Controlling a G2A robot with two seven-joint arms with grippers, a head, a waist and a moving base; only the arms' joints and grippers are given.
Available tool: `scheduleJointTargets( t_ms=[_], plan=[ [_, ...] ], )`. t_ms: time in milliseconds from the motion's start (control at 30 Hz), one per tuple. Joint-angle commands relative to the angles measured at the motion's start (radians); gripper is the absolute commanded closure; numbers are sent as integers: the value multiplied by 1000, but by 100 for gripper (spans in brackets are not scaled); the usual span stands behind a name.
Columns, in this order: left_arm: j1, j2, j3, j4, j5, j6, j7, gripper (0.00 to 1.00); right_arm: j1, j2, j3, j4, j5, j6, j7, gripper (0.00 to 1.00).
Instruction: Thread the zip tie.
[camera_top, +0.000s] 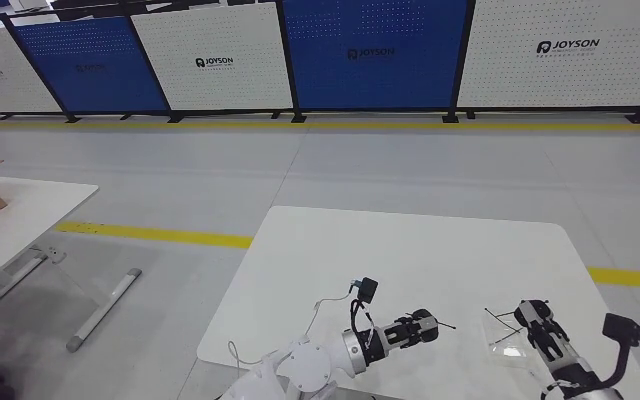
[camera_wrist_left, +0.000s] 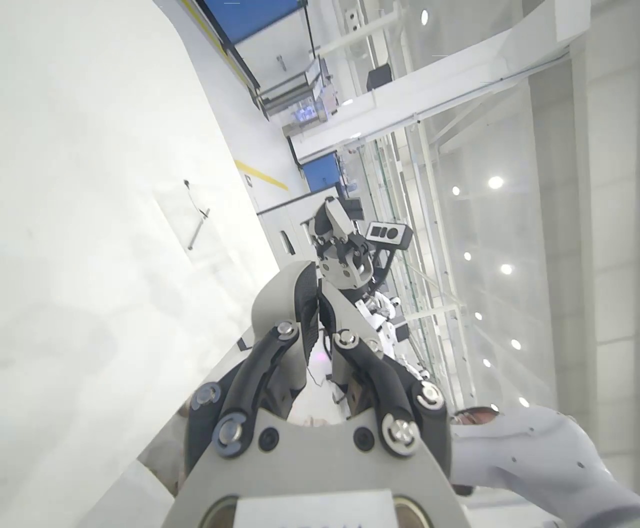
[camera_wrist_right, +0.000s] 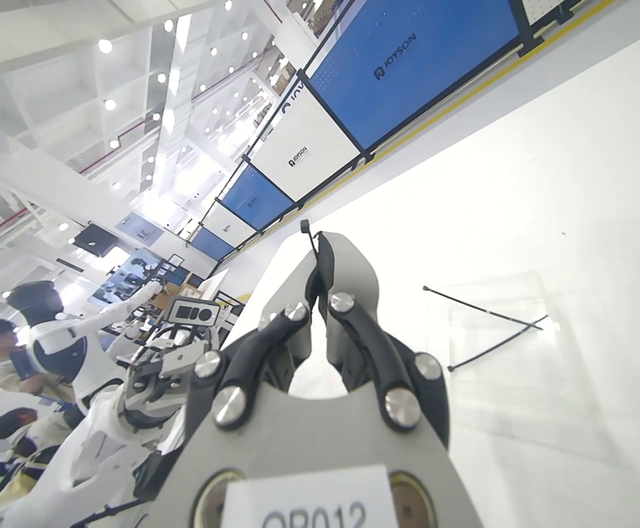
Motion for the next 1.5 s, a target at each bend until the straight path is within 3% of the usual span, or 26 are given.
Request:
scheduleJointTargets(
  t_ms=[0,100,300,700,1233,1467],
  plan=[
    [-20,-8,15,23,42,13,53,100,0,0,0,0,0,0,0,100],
    [-32,-19,41,38,16,6,49,100,0,0,0,0,0,0,0,100],
    [-32,-19,41,38,16,6,49,100,1,0,-1,0,2,-2,0,100],
    [-32,-19,41,38,16,6,49,100,-36,-12,-36,79,-16,-198,-102,100],
    [-32,-19,41,38,16,6,49,100,-57,-12,-30,69,-16,-213,-80,100],
    [-32,-26,51,44,92,31,134,100,-57,-12,-30,69,-16,-213,-80,100]
  ],
)
